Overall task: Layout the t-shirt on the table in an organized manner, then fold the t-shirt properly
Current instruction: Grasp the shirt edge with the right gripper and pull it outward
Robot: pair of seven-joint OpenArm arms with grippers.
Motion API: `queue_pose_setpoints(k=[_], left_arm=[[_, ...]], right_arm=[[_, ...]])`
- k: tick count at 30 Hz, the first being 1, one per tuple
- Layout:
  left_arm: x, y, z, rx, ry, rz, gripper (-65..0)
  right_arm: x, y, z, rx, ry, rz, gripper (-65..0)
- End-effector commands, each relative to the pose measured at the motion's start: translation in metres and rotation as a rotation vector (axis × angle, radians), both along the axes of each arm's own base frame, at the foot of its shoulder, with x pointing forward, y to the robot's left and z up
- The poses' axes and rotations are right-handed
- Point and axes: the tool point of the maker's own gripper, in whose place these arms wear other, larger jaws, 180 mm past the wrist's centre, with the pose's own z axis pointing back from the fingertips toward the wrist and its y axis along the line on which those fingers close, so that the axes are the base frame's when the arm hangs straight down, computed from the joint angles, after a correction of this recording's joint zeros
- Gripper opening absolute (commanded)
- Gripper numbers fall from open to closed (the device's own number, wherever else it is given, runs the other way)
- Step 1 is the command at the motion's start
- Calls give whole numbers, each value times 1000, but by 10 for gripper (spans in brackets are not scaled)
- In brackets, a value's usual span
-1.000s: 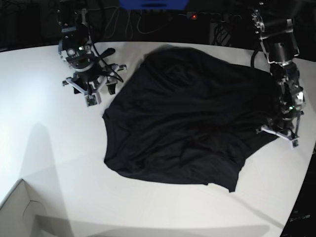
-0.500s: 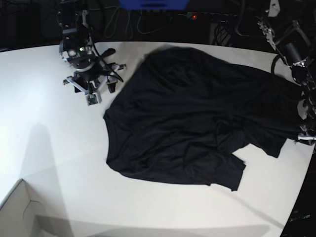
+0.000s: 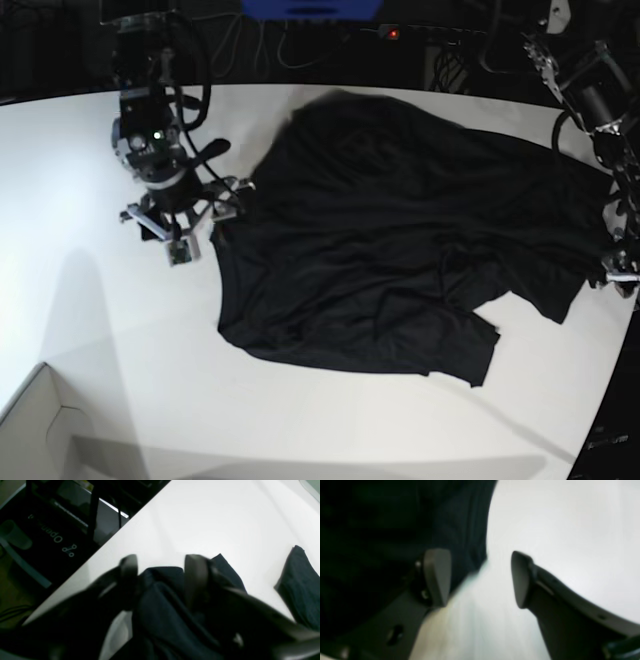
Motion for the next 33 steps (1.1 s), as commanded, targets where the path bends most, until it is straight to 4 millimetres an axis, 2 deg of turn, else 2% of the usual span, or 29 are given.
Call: queue_pose_setpoints(k=[1, 5, 10, 12, 15, 18, 22, 26, 27, 28, 30, 33], left_arm=[[7, 10, 26, 40, -63, 7, -320], [7, 12, 27, 38, -67, 10, -315], [-9, 26, 26, 6, -87, 78, -315], [-19, 29, 19, -1, -74, 94, -315], [-28, 31, 16, 15, -59, 96, -315], [-39, 31, 19, 50, -49, 88, -315], [-49, 29, 26, 89, -45, 78, -315], [-58, 26, 28, 96, -53, 65, -315], [-60, 24, 28, 85, -59, 62, -315], [-64, 22, 28, 76, -65, 57, -315], [-70, 19, 27, 61, -74, 48, -315], [-78, 15, 24, 40, -78, 38, -315]], right_arm=[[15, 4, 10, 3, -36, 38, -236], [56, 10, 3, 8, -17, 81, -232], [113, 3, -3, 19, 26, 60, -236], [133, 2, 0, 26, 33, 56, -264], [157, 9, 2, 65, 12, 57, -369], [170, 15, -3, 104, -7, 55, -513], [166, 34, -22, 156, 5, 63, -650], [162, 36, -41, 181, 22, 51, -650], [161, 32, -46, 181, 28, 43, -650], [159, 19, -54, 166, 40, 16, -650], [157, -14, -64, 116, 39, -73, -650], [155, -67, -67, 29, 11, -203, -650]])
